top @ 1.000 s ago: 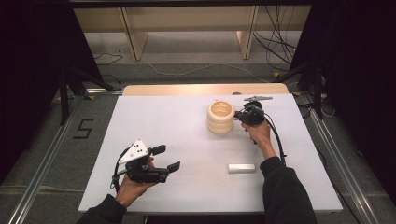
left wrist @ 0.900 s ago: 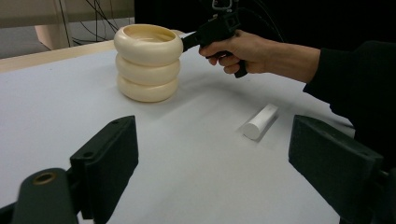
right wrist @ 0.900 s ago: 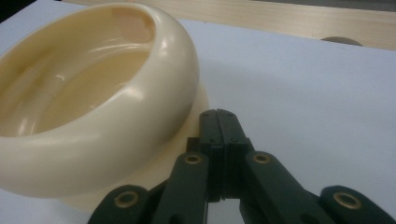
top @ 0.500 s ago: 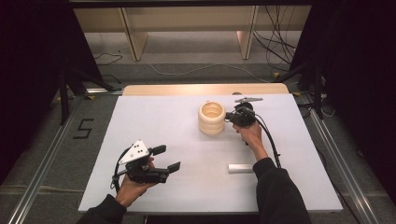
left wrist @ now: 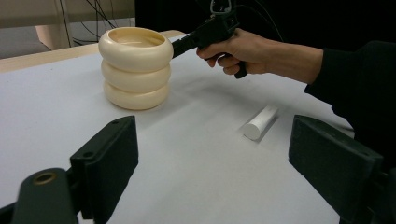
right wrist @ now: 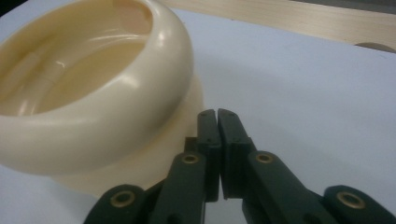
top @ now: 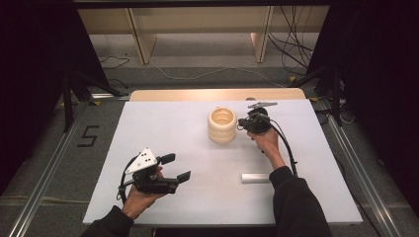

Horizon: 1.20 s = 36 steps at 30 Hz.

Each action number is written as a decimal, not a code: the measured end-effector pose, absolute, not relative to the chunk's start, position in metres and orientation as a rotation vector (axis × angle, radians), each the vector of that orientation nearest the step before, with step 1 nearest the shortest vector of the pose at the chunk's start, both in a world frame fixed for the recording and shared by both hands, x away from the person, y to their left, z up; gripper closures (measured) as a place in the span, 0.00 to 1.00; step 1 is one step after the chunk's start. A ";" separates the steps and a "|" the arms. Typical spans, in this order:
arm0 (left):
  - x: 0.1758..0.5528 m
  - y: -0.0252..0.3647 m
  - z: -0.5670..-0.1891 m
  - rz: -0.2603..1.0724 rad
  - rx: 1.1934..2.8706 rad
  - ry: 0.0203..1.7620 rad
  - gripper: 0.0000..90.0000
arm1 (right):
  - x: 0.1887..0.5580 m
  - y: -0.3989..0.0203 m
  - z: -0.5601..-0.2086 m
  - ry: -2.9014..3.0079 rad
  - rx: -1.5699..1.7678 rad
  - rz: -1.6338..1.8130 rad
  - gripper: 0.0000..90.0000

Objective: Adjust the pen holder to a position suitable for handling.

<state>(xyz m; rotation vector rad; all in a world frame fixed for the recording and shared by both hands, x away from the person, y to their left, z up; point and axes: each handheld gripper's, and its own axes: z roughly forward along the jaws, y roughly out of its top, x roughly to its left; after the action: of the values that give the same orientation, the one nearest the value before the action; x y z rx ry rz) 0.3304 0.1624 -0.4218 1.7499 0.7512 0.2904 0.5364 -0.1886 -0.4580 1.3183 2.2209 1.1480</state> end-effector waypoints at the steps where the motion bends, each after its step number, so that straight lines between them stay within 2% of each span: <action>1: 0.331 0.162 -0.422 0.290 1.752 0.751 0.17 | 0.536 -0.189 -0.458 2.221 1.318 1.148 0.98; 9: 0.330 0.163 -0.422 0.292 1.750 0.752 0.17 | 0.529 -0.200 -0.449 2.193 1.319 1.167 0.89; 12: 0.330 0.163 -0.422 0.295 1.750 0.752 0.17 | 0.523 -0.204 -0.444 2.183 1.320 1.192 0.80; 16: 0.330 0.162 -0.422 0.294 1.752 0.754 0.17 | 0.516 -0.206 -0.439 2.175 1.317 1.182 0.74; 19: 0.330 0.162 -0.422 0.294 1.754 0.753 0.17 | 0.507 -0.207 -0.433 2.195 1.291 1.196 0.63; 26: 0.330 0.162 -0.422 0.291 1.751 0.757 0.17 | 0.488 -0.209 -0.423 2.222 1.236 1.240 0.51; 34: 0.330 0.161 -0.423 0.292 1.747 0.762 0.17 | 0.462 -0.212 -0.412 2.221 1.194 1.311 0.33; 36: 0.330 0.162 -0.422 0.290 1.750 0.759 0.17 | 0.454 -0.213 -0.411 2.210 1.176 1.359 0.31</action>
<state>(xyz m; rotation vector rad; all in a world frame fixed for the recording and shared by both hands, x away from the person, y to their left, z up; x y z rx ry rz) 0.3300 0.1619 -0.4221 1.7495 0.7593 0.2905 0.4545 -0.2126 -0.4110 1.1759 2.2099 1.3594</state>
